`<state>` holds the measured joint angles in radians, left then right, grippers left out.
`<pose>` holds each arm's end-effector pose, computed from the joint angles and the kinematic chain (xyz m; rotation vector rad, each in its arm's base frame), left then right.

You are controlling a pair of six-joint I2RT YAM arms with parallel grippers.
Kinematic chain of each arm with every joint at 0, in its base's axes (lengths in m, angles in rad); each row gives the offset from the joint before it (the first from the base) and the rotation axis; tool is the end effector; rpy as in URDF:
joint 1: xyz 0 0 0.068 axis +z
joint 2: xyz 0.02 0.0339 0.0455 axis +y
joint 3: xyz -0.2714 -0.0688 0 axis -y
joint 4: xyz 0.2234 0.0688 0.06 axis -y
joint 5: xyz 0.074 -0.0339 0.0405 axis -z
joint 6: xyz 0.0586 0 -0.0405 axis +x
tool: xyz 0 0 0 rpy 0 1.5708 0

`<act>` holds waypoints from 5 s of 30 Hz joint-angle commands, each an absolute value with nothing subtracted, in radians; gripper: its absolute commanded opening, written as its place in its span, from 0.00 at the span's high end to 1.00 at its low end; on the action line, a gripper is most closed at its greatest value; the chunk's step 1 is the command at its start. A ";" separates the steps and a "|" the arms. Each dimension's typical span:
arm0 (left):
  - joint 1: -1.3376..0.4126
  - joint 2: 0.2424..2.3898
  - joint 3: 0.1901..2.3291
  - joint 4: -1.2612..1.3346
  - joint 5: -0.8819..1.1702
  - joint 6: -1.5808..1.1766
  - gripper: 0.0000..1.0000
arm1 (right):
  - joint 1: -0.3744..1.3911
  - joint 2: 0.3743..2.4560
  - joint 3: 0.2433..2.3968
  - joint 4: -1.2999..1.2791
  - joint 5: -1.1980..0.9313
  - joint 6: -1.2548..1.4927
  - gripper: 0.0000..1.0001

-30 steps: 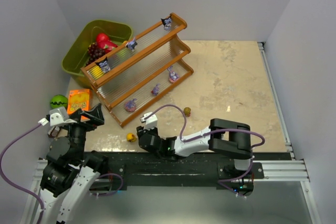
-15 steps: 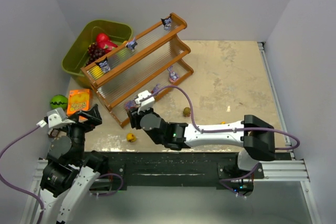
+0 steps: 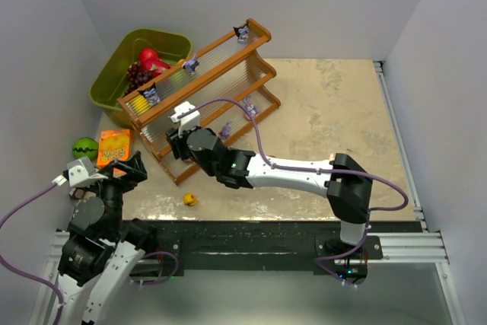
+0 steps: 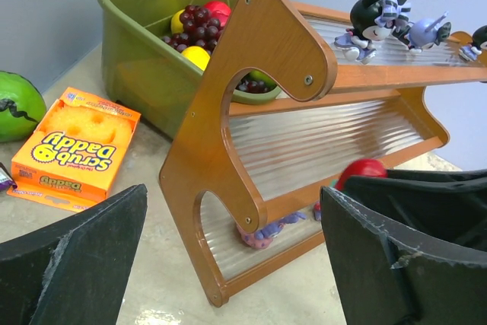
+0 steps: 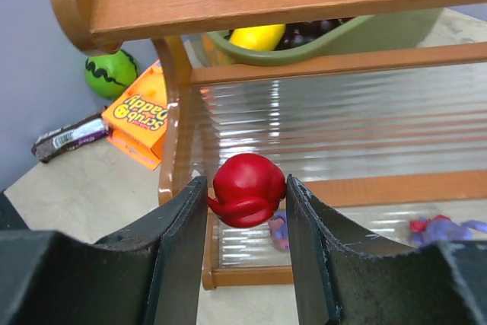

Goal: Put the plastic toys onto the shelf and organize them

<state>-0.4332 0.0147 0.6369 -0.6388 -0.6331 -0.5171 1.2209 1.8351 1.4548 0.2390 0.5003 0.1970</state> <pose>0.0295 0.0246 0.2944 -0.5504 1.4909 -0.2400 0.1789 0.4082 0.3306 -0.5023 1.6606 0.6285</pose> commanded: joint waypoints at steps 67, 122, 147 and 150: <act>-0.431 -0.054 0.652 -0.614 -0.644 -0.526 0.00 | 1.161 2.046 1.701 0.230 0.456 0.219 0.34; -0.431 -0.066 0.641 -0.607 -0.632 -0.529 0.00 | 1.480 1.793 0.991 0.362 0.640 0.595 0.04; -0.431 -0.067 0.638 -0.597 -0.617 -0.515 0.00 | 1.480 2.068 1.166 0.451 0.759 0.658 0.27; -0.431 -0.069 0.637 -0.595 -0.617 -0.515 0.00 | 1.480 2.083 1.190 0.422 0.775 0.664 0.31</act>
